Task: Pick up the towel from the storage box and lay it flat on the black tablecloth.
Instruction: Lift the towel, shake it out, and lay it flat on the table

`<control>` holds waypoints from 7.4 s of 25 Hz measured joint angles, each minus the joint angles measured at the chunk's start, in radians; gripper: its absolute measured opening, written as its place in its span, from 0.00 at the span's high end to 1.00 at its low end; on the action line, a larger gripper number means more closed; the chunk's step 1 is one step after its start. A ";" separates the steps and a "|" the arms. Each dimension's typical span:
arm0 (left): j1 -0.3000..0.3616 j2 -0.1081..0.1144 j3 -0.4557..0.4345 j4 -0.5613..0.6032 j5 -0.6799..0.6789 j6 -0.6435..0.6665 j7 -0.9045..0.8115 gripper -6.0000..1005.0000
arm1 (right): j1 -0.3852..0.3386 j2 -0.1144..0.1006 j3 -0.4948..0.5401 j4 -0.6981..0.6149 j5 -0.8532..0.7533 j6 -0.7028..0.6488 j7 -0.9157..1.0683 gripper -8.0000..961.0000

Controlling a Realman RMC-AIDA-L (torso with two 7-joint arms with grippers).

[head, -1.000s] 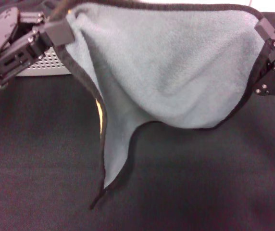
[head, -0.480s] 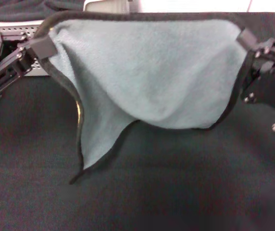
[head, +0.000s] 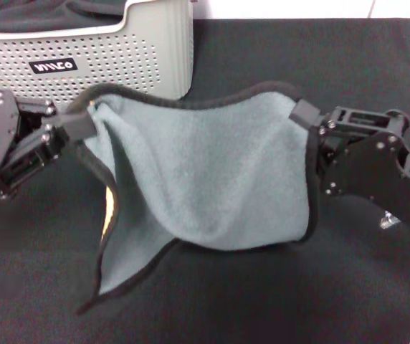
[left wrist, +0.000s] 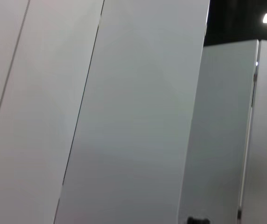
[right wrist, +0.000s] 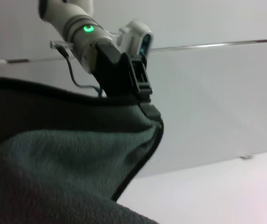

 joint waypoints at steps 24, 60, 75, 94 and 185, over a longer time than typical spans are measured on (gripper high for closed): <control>0.166 0.008 0.113 0.137 -0.093 0.009 0.012 0.90 | -0.225 -0.033 0.091 -0.245 -0.247 -0.012 0.217 0.99; 0.365 0.064 0.383 0.307 -0.274 0.009 -0.065 0.89 | -0.460 0.045 0.333 -0.246 -0.633 -0.409 0.576 0.99; 0.027 0.028 0.265 -0.163 -0.040 0.000 0.052 0.88 | -0.330 0.067 0.384 -0.090 -0.588 -0.268 0.566 0.99; -0.089 -0.031 0.181 -0.223 0.057 -0.208 0.079 0.88 | -0.206 0.067 0.420 -0.003 -0.537 -0.103 0.540 0.99; -0.246 -0.127 0.180 -0.154 0.311 -0.868 0.729 0.86 | 0.034 0.070 0.408 0.158 -0.470 0.333 0.461 0.99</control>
